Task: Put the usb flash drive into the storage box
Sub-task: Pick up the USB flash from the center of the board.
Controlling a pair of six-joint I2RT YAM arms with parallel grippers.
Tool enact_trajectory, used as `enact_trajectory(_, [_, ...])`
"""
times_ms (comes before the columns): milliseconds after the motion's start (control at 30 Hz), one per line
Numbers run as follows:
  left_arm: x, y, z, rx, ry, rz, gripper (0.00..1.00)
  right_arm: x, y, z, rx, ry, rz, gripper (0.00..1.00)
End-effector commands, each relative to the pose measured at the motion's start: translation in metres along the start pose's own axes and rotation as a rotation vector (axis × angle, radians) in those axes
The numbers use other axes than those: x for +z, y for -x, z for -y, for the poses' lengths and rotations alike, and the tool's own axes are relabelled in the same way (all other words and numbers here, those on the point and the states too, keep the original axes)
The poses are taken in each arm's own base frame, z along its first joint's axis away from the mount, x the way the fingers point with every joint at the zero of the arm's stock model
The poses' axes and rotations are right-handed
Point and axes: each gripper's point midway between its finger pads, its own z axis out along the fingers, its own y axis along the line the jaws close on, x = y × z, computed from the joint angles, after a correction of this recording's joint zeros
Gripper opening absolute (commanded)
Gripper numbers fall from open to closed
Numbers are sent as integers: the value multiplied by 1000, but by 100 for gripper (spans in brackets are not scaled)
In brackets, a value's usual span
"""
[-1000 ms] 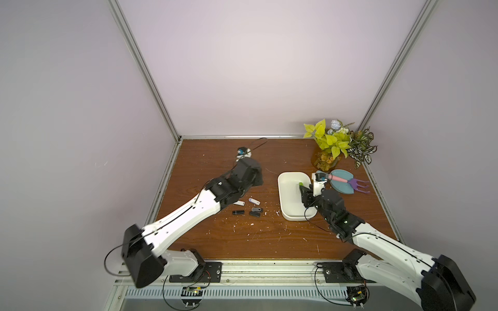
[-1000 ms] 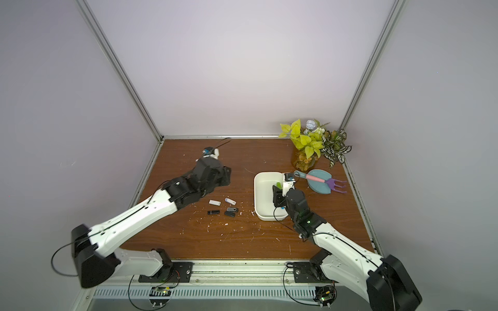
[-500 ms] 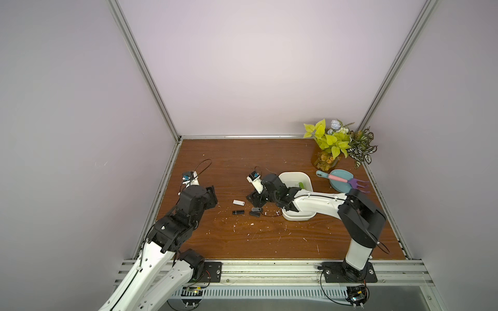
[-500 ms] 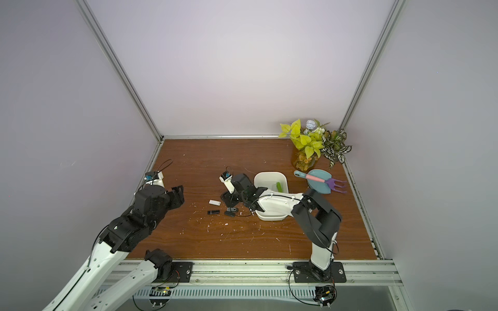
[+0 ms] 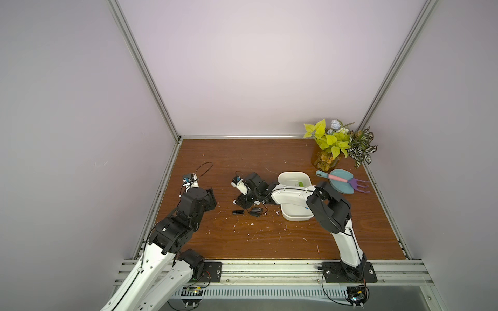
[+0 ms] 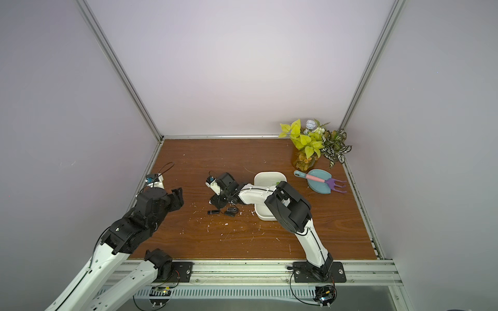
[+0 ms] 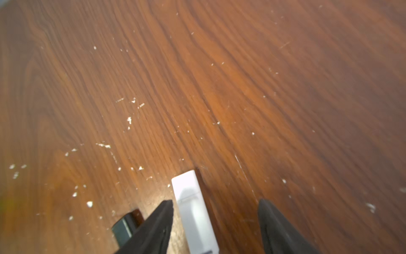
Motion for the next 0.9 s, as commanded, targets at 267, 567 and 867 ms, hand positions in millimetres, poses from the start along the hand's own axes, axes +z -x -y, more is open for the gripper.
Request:
enact_trajectory(267, [1, -2, -2, 6, 5, -1, 67, 3, -27, -12, -87, -11, -105, 44])
enact_trajectory(567, [2, -3, -3, 9, 11, -3, 67, 6, -50, -9, -129, -85, -174, 32])
enact_trajectory(867, [2, -5, 0, 19, 5, -9, 67, 0, -53, -11, -110, -93, -175, 17])
